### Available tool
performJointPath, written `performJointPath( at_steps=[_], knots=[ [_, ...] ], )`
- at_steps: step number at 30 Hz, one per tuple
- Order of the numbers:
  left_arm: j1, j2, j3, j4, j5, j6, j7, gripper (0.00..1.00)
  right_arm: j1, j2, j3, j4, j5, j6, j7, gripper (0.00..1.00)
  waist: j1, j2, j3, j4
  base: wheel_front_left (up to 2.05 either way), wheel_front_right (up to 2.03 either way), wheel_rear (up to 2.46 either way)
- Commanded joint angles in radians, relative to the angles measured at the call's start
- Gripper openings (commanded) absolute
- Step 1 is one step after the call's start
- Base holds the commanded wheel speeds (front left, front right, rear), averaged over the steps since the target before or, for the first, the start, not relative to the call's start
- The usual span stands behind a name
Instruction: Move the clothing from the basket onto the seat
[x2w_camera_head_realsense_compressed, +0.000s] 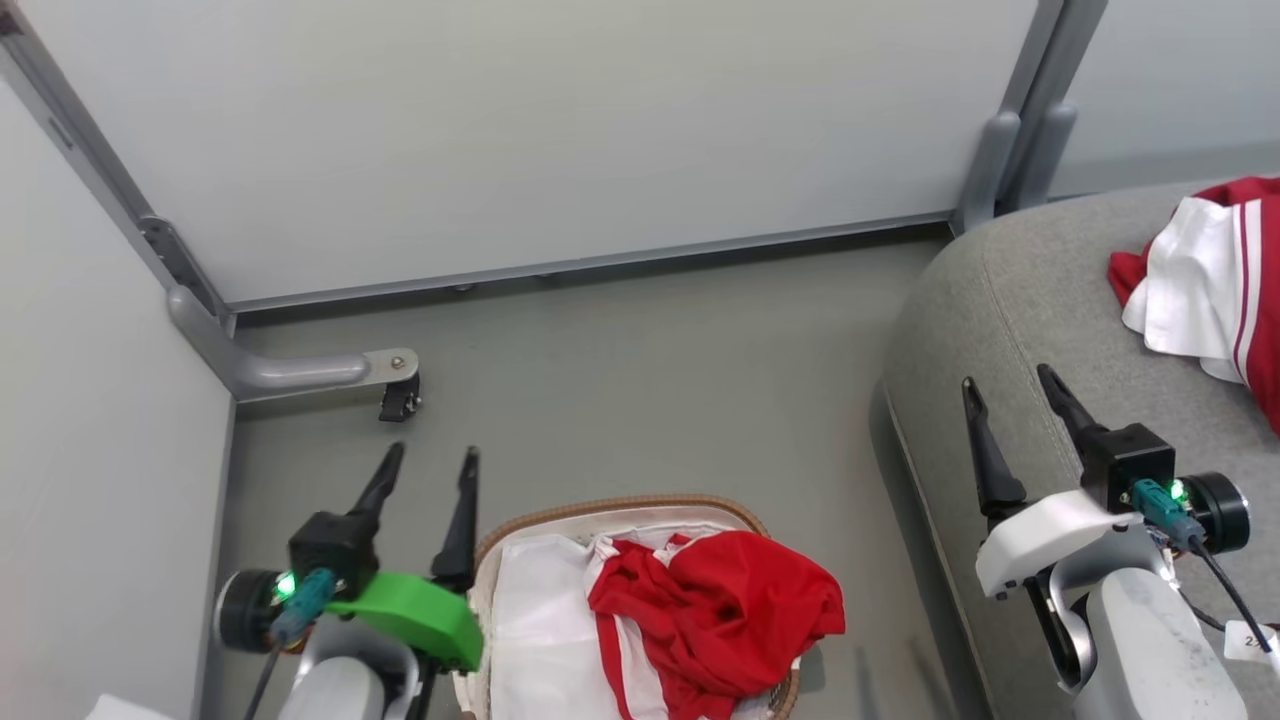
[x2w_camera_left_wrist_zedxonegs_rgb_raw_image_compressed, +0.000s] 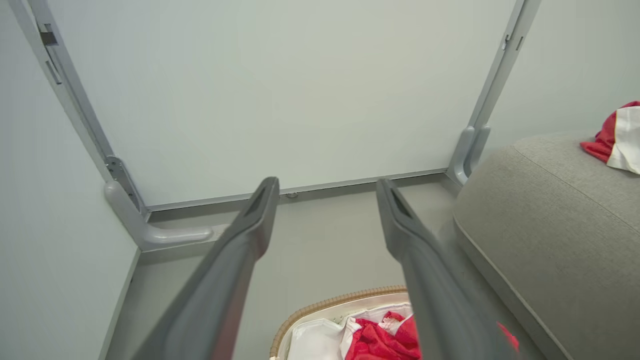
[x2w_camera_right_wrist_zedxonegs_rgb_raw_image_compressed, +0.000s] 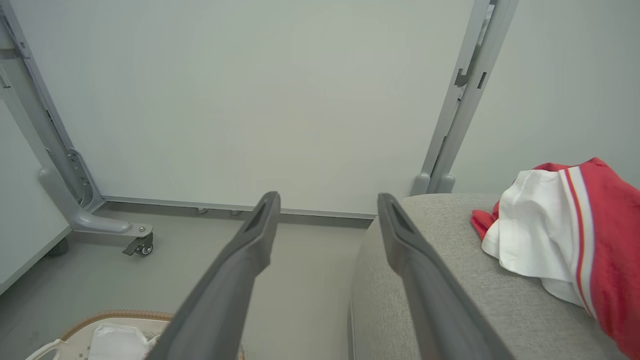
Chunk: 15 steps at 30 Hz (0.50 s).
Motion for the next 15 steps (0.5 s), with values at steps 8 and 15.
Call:
performJointPath(
  at_steps=[8, 15],
  knots=[
    [0.095, 0.009, 0.166, -0.008, 0.051, 0.011, 0.001, 1.0, 0.056, 0.013, 0.019, 0.006, 0.019, -0.001, 0.0, 1.0, 0.0001, 0.0, -0.031, 0.017, 0.0, 0.0, 0.0],
    [0.177, -0.009, 0.276, -0.043, 0.073, 0.01, 0.001, 1.0, 0.091, 0.016, 0.022, 0.009, 0.029, -0.001, 0.0, 1.0, 0.0001, 0.0, -0.036, 0.011, 0.0, 0.0, 0.0]
  ],
)
